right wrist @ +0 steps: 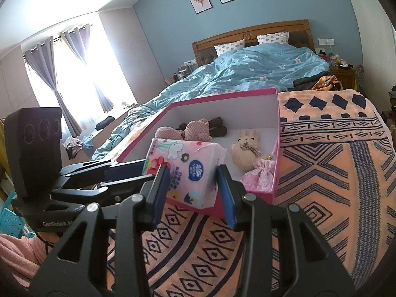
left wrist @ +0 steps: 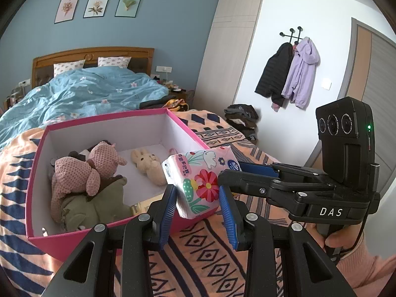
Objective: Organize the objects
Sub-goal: 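Carry the pink floral tissue pack with the left gripper over the box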
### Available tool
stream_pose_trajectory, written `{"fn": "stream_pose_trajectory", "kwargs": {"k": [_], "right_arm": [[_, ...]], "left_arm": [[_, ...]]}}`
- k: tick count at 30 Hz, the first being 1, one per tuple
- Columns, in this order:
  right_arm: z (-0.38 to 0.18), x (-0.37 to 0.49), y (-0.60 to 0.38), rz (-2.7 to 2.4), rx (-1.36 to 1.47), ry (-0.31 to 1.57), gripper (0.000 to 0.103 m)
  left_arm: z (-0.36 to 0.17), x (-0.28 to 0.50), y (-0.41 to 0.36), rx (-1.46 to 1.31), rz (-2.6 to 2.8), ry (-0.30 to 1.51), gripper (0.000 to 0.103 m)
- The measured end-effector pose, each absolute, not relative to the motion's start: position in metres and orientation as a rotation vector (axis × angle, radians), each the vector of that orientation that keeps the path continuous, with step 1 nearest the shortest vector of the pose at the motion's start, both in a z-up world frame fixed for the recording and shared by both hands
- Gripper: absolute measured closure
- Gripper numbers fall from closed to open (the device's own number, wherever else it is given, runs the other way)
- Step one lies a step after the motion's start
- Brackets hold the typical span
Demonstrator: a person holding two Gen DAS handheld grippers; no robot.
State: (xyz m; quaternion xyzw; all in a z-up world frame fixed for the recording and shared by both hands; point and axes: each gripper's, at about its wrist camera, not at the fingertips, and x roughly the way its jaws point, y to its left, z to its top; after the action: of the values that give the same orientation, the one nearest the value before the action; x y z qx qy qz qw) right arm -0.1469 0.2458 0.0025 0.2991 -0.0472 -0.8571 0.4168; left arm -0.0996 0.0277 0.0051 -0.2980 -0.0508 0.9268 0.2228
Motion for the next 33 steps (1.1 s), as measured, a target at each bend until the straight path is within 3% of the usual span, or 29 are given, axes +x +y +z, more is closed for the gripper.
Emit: {"fn": "stream_pose_trajectory", "kwargs": {"k": [33], "right_arm": [[-0.005, -0.181, 0.232, -2.168, 0.792, -0.142, 0.06]], "left_arm": [[-0.004, -0.134, 0.022, -0.864, 2.585, -0.13, 0.068]]}}
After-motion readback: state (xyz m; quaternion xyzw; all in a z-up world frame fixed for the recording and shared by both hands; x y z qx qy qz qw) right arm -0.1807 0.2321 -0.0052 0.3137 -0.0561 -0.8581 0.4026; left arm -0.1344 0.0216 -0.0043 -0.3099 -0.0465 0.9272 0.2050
